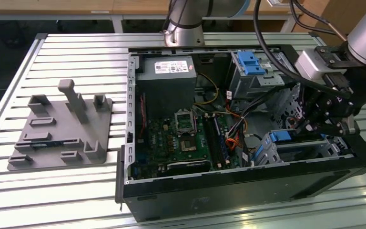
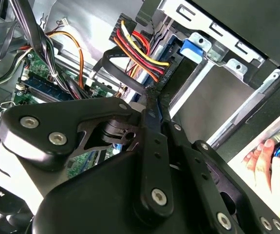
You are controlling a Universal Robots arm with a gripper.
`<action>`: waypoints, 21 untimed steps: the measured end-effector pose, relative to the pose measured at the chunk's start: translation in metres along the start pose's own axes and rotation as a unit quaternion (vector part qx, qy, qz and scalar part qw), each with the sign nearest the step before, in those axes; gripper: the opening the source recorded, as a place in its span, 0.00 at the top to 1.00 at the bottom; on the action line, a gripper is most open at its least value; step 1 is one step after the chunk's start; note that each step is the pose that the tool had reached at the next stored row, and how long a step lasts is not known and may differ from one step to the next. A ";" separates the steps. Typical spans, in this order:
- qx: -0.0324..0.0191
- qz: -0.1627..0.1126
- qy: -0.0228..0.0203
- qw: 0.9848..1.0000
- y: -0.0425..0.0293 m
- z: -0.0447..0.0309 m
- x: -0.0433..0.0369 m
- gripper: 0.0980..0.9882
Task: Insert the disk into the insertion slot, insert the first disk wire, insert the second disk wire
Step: 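Insert the second disk wire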
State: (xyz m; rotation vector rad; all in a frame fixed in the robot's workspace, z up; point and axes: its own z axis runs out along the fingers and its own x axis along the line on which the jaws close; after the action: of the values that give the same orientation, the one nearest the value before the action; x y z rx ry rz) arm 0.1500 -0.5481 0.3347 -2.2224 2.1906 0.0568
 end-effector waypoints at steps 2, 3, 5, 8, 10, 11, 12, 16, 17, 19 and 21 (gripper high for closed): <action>0.000 0.000 0.000 1.000 0.0000 0.0005 0.0000 0.95; 0.000 0.000 0.000 1.000 0.0000 0.0007 0.0001 0.95; 0.000 0.000 0.000 1.000 0.0000 0.0009 -0.0001 0.95; 0.000 0.000 0.000 1.000 0.0000 0.0010 -0.0005 0.95; 0.000 0.000 0.000 1.000 0.0000 0.0009 -0.0006 0.95; 0.000 0.000 0.000 1.000 0.0000 0.0009 -0.0007 0.95; 0.000 0.000 0.000 1.000 0.0000 0.0009 -0.0007 0.95; 0.000 0.000 0.000 1.000 0.0000 0.0023 -0.0007 0.95; 0.000 0.000 0.000 1.000 0.0000 0.0027 -0.0006 0.95; 0.000 0.000 0.000 1.000 0.0000 0.0036 -0.0006 0.95; 0.000 0.000 0.000 1.000 0.0000 0.0045 -0.0005 0.95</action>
State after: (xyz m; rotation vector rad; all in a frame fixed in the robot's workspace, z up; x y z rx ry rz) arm 0.1499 -0.5474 0.3302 -2.2225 2.1907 0.0566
